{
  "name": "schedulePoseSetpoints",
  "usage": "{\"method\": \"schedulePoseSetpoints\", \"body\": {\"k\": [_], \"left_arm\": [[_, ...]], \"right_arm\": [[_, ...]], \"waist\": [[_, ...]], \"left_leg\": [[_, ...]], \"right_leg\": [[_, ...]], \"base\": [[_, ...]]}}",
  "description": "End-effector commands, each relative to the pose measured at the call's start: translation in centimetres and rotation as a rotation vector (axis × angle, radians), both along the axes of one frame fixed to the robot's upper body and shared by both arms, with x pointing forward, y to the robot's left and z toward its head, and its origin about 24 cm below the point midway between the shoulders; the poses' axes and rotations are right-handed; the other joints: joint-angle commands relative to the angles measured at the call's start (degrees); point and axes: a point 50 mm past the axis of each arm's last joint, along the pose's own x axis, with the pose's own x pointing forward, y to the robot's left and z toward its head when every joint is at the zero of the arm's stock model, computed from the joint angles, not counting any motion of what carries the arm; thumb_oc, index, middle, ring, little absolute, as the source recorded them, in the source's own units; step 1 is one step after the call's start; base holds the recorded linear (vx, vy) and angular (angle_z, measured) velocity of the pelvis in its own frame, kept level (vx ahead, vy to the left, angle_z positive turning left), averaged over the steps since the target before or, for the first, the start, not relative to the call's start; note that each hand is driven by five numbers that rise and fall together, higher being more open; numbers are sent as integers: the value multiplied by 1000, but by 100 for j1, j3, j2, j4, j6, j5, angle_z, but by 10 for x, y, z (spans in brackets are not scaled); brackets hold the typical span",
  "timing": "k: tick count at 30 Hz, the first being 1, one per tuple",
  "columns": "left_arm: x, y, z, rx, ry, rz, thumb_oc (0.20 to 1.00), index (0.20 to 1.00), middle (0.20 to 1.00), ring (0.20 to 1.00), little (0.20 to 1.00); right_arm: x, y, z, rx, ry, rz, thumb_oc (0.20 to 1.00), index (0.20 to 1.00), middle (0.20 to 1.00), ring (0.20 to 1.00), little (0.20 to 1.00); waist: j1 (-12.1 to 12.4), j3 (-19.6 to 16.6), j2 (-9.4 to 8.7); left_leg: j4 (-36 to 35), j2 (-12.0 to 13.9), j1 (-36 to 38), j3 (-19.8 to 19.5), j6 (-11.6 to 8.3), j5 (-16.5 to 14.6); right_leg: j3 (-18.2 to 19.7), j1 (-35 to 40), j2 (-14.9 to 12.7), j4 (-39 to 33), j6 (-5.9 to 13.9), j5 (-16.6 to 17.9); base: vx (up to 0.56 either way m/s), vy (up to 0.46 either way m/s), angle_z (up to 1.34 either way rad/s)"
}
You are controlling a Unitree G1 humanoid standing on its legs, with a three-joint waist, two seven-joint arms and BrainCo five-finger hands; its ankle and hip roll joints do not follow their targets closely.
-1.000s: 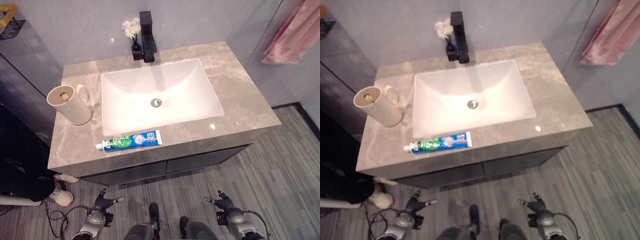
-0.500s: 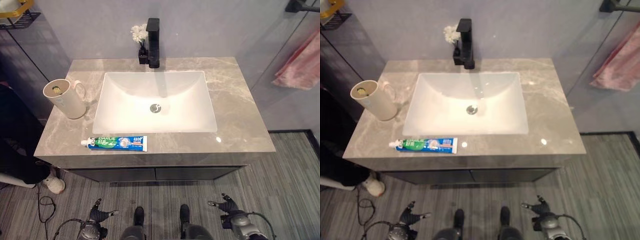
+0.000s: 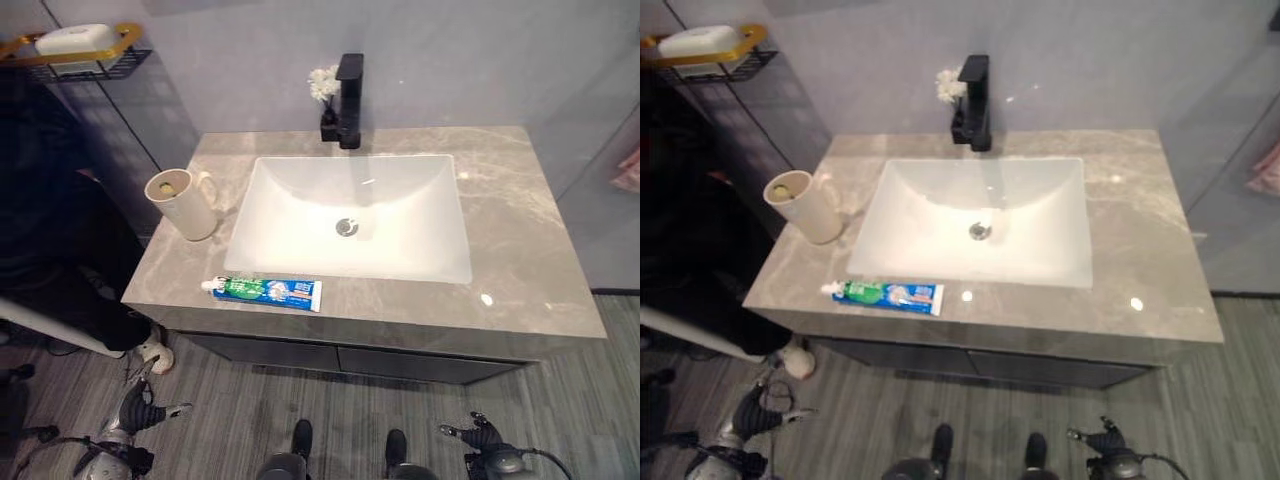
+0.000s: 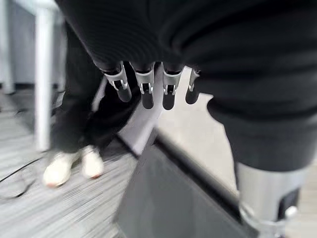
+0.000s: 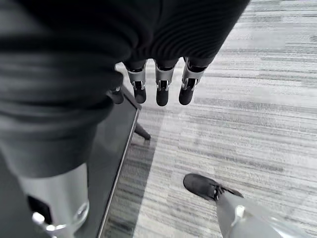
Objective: Put brush and paste in cup on sink, flatten towel.
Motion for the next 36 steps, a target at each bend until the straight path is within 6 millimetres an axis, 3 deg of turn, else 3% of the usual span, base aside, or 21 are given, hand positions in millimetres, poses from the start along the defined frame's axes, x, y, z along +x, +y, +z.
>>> {"method": "schedulePoseSetpoints", "body": {"k": [1, 7, 10, 22, 30, 36], "left_arm": [[26, 22, 51, 133, -228, -9, 1000, 1000, 1000, 1000, 1000], [36, 40, 104, 153, -490, 87, 1000, 1000, 1000, 1000, 1000], [40, 39, 117, 117, -557, 91, 1000, 1000, 1000, 1000, 1000], [70, 8, 178, -92, -707, -172, 1000, 1000, 1000, 1000, 1000], [75, 1, 187, -52, -611, -291, 1000, 1000, 1000, 1000, 1000], [77, -1, 178, -26, -506, -330, 1000, 1000, 1000, 1000, 1000]], "right_arm": [[16, 8, 2, 14, -29, 11, 1000, 1000, 1000, 1000, 1000], [11, 10, -1, 11, 7, 30, 1000, 1000, 1000, 1000, 1000], [8, 9, -2, 13, 18, 32, 1000, 1000, 1000, 1000, 1000], [-5, 5, -5, 44, 57, 9, 1000, 1000, 1000, 1000, 1000], [-10, 7, -7, 67, 78, 1, 1000, 1000, 1000, 1000, 1000], [-13, 6, -8, 62, 87, 6, 1000, 1000, 1000, 1000, 1000]], "waist": [[7, 50, -355], [-4, 27, -314], [-28, 29, -300], [-317, 19, -183], [-410, 6, -144], [-469, 14, -113]], "left_leg": [[56, -252, -16, 186, 47, -45], [56, -261, -8, 202, 29, -81], [56, -259, -7, 238, 28, -91], [56, -237, -113, 520, 27, -146], [56, -230, -135, 670, 24, -184], [56, -233, -92, 695, 34, -218]], "right_leg": [[-21, 33, -452, 82, 536, 110], [-22, 22, -494, 54, 542, 138], [12, -5, -493, 48, 544, 147], [393, -364, -487, 43, 596, 270], [569, -502, -492, 43, 623, 307], [593, -476, -506, 43, 638, 287]], "base": [[25, 6, 5], [7, 0, 4], [0, 0, 0], [3, 21, -17], [11, 23, -15], [21, 8, -5]]}}
